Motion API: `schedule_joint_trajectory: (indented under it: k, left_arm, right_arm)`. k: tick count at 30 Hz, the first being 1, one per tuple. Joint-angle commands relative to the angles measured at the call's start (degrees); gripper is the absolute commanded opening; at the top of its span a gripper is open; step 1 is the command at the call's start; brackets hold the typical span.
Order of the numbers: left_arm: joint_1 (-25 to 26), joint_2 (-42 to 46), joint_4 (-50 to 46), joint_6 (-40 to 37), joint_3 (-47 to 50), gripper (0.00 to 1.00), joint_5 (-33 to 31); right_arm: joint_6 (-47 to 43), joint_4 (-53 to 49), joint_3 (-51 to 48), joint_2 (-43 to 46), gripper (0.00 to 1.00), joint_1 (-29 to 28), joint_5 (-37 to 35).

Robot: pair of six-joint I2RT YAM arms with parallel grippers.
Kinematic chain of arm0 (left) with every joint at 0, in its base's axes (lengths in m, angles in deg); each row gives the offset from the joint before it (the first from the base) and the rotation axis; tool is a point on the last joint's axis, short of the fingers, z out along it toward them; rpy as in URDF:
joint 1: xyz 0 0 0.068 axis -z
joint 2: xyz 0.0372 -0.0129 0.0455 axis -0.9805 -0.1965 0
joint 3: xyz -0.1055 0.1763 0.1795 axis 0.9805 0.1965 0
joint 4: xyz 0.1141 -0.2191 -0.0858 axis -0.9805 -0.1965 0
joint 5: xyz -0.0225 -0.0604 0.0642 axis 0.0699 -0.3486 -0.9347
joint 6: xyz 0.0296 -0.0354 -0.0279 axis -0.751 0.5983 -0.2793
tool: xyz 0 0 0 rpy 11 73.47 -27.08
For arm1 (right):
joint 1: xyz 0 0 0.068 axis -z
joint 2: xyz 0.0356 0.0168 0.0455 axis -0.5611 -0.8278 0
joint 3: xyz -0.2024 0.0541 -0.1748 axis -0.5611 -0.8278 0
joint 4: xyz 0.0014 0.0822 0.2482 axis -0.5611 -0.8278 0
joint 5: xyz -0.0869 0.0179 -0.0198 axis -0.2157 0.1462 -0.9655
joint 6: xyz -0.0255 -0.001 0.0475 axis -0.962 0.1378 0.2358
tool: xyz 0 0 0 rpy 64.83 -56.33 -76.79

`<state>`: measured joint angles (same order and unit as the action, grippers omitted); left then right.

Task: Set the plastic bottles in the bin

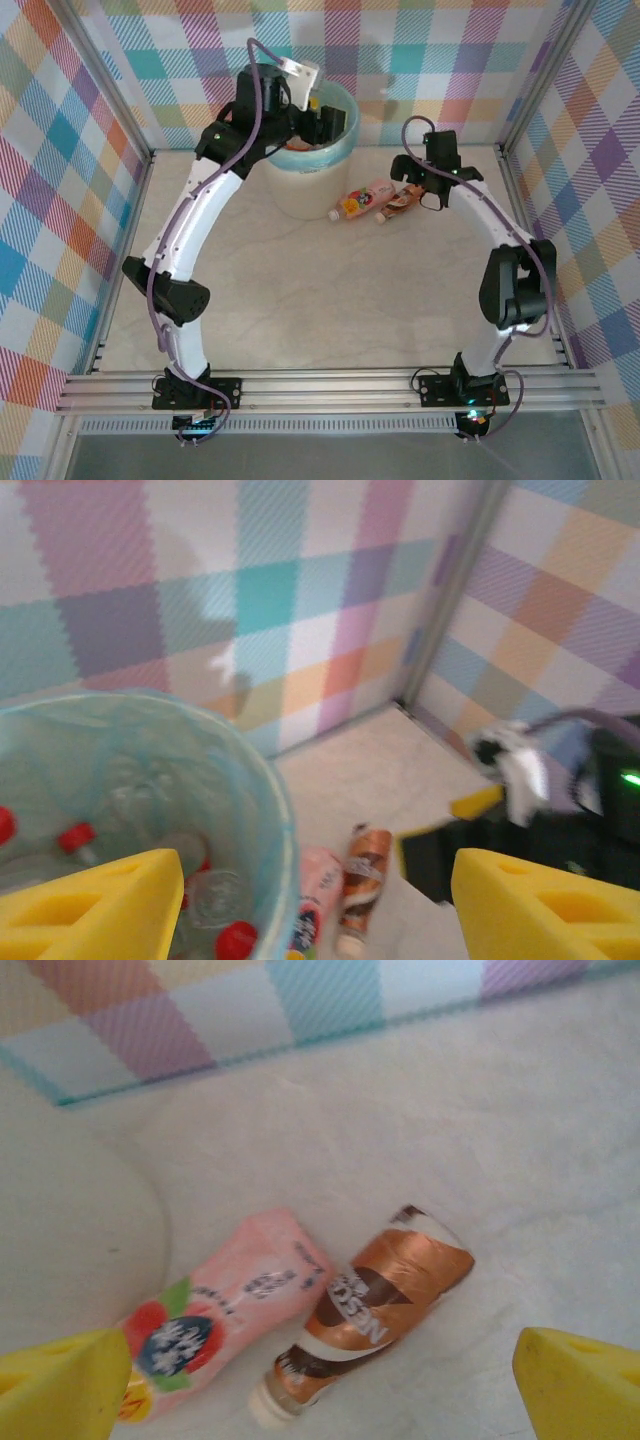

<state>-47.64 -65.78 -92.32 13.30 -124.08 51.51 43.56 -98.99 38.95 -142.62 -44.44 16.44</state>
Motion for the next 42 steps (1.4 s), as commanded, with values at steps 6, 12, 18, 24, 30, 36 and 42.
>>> schedule_joint_trajectory:
  k: [6,12,18,24,30,36,42]
  left_arm:
    - [8.9,-2.4,-8.7,-12.8,-1.4,0.74,7.6]
    - [11.4,-3.5,-8.8,-12.5,-1.3,0.75,4.6]
    - [11.6,-3.4,-8.7,-11.8,-0.6,0.75,5.3]
    - [11.6,-2.8,-8.7,-12.9,0.4,0.76,3.6]
    - [11.6,-3.1,-8.9,-13.1,0.6,0.76,2.1]
    - [11.6,-2.9,-8.7,-13.1,0.6,0.76,1.9]
    - [11.5,-2.8,-8.6,-13.7,0.6,0.77,1.0]
  right_arm:
    - [10.8,3.2,1.2,-8.7,0.91,3.2,2.0]
    - [13.4,2.4,5.6,-15.5,0.78,3.4,3.8]
    - [16.4,0.2,8.2,-19.4,0.82,3.7,5.1]
    - [18.1,0.2,8.9,-21.5,0.83,4.7,7.6]
    - [18.4,-1.5,12.1,-24.0,0.80,5.8,8.9]
    - [18.7,-1.0,13.1,-25.1,0.71,7.6,11.2]
    - [18.2,0.2,12.7,-24.1,0.62,8.6,13.8]
